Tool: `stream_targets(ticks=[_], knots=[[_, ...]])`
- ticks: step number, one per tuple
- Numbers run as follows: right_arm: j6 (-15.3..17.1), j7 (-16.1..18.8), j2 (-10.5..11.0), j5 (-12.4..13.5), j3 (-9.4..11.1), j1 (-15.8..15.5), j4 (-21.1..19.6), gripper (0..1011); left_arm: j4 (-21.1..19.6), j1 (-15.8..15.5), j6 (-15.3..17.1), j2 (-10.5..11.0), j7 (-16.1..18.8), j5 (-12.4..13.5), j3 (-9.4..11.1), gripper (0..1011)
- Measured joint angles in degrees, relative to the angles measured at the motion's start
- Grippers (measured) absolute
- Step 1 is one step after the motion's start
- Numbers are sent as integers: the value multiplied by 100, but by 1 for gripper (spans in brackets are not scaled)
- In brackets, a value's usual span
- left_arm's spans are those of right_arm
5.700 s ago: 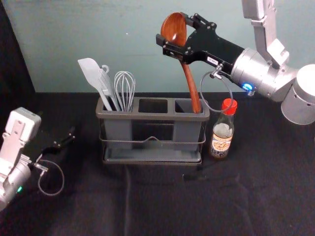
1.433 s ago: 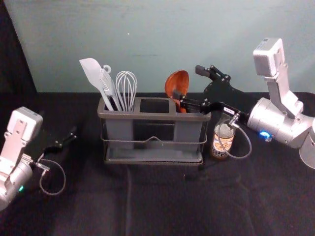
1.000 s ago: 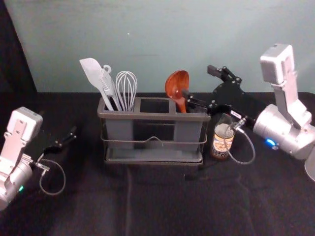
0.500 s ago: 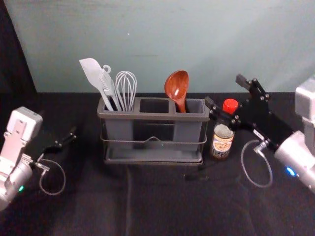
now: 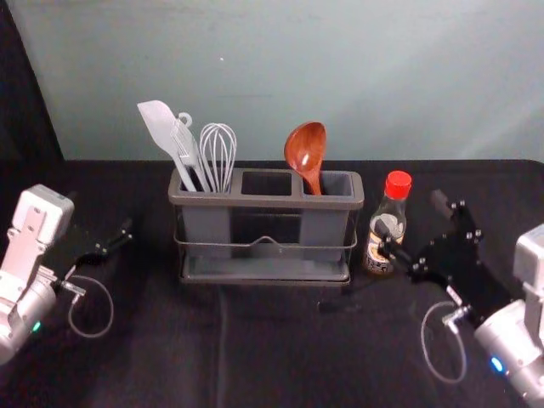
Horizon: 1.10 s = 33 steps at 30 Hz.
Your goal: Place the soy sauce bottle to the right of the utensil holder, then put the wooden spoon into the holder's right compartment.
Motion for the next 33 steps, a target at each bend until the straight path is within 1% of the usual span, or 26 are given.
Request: stream_targets(ticks=[4, 10, 13, 16, 21, 24, 33], knots=[[-17, -115, -166, -119, -4, -88, 170, 1002, 0, 0, 0, 0, 0, 0, 0, 1011], [49, -212, -374, -162, 31, -151, 371, 1002, 0, 0, 0, 0, 0, 0, 0, 1011], [265, -227, -482, -119, 69, -156, 460, 1002, 0, 0, 0, 0, 0, 0, 0, 1011], [605, -230, -596, -40, 115, -133, 542, 1002, 1, 0, 0, 0, 0, 0, 0, 1011], [836, -215, -690, -17, 167, -112, 579, 1002, 0, 0, 0, 0, 0, 0, 0, 1011], [939, -150, -715, -13, 189, -96, 580, 1002, 0, 0, 0, 0, 0, 0, 0, 1011], [939, -147, -716, -8, 186, -99, 581, 1002, 0, 0, 0, 0, 0, 0, 0, 1011]])
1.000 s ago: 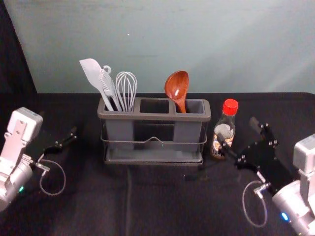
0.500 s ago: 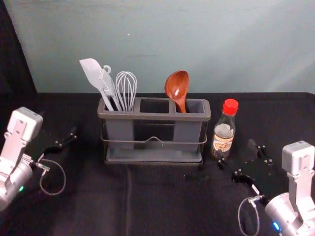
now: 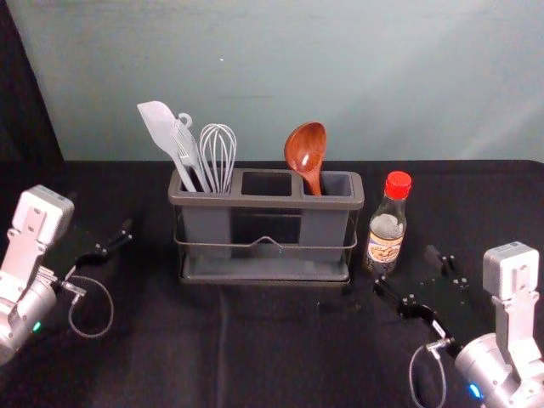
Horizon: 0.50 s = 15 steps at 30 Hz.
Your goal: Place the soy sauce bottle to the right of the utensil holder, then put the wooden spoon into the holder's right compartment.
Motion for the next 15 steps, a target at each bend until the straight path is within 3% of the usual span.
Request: stream_targets(ticks=[15], knots=[[-21, -5, 2, 0, -7, -7, 3, 1002, 0, 0, 0, 0, 0, 0, 0, 1012]])
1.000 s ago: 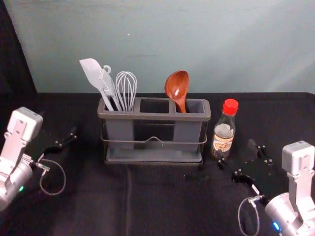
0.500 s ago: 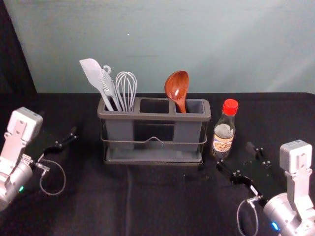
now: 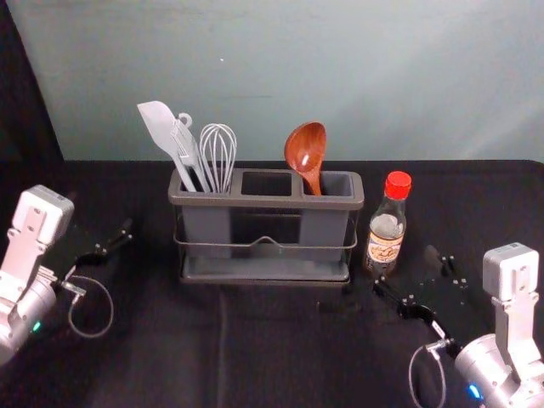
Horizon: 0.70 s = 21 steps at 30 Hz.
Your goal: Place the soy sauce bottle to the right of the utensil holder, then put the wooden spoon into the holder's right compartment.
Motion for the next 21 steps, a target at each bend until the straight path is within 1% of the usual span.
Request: stream_targets(ticks=[21], knots=[[-9, -11, 0, 0, -1, -1, 0, 1002, 0, 0, 0, 0, 0, 0, 0, 1011]])
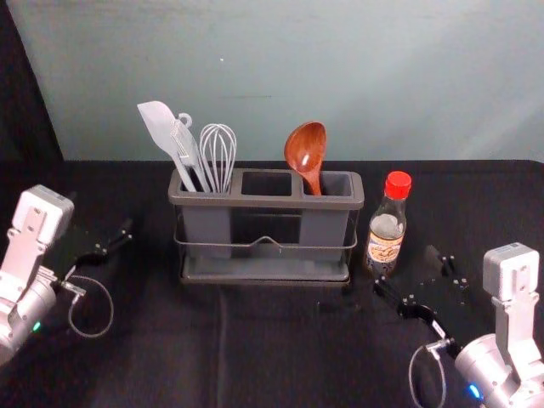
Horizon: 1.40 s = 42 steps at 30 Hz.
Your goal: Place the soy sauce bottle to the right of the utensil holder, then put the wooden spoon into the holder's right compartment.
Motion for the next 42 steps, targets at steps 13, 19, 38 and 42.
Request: stream_targets(ticks=[13, 19, 38, 42], knots=[[0, 1, 0, 0, 0, 0, 0, 1002, 0, 0, 0, 0, 0, 0, 0, 1011], [0, 2, 0, 0, 0, 0, 0, 1002, 0, 0, 0, 0, 0, 0, 0, 1011], [0, 1, 0, 0, 0, 0, -1, 1002, 0, 0, 0, 0, 0, 0, 0, 1011], [0, 1, 0, 0, 0, 0, -1, 1002, 0, 0, 0, 0, 0, 0, 0, 1012]])
